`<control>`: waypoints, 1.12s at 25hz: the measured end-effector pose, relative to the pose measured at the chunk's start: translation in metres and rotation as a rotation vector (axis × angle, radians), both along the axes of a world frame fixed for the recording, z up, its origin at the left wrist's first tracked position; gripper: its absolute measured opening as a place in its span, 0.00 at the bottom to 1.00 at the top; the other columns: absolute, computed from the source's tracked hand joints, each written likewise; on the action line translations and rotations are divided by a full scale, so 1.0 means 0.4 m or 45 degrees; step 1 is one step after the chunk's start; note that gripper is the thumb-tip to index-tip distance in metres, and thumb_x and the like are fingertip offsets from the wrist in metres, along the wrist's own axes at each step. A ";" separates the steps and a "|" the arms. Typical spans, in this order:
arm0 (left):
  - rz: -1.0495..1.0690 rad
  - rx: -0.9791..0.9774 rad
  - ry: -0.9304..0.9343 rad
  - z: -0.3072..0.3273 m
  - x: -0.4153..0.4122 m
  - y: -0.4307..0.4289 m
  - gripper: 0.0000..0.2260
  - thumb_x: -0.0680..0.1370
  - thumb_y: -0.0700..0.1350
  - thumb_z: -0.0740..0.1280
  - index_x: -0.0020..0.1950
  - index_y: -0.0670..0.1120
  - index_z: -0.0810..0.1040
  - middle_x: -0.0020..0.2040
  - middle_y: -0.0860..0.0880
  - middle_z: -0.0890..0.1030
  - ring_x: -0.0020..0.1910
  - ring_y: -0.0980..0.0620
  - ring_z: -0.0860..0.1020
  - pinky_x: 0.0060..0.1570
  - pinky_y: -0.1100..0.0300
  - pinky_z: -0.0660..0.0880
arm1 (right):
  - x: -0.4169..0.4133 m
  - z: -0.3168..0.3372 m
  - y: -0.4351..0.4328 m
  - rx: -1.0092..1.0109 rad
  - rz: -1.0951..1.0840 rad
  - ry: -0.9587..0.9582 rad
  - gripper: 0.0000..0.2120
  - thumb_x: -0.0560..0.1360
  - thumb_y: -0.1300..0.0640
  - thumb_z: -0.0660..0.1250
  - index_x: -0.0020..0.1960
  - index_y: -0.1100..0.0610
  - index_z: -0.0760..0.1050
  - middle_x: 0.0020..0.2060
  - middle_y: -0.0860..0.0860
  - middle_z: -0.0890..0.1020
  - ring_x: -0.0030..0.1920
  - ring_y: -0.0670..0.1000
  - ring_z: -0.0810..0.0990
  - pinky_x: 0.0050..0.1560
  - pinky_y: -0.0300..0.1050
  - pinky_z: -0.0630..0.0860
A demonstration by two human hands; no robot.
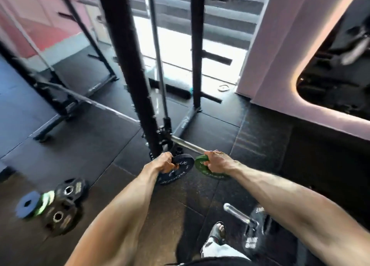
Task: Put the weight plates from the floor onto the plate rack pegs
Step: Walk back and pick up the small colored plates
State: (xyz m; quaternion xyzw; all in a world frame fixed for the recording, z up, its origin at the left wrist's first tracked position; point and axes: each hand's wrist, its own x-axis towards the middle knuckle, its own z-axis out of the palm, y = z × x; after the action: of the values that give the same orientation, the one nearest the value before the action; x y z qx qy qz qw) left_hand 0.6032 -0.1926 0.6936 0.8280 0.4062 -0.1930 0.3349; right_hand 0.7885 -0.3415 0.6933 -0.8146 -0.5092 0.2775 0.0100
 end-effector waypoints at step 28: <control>-0.895 0.133 0.095 -0.080 1.232 0.158 0.15 0.73 0.53 0.72 0.54 0.43 0.81 0.49 0.44 0.82 0.45 0.46 0.79 0.45 0.55 0.75 | 0.893 -0.136 -0.043 0.064 -0.915 0.194 0.12 0.82 0.54 0.62 0.62 0.60 0.71 0.55 0.57 0.80 0.54 0.56 0.80 0.55 0.51 0.77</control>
State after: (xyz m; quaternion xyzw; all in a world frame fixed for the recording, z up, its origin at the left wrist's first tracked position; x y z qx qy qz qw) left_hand 1.0960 -0.1292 0.6618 0.9255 0.1178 -0.3055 0.1903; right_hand 1.1458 -0.3586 0.6388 -0.9180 -0.1950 0.3037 0.1646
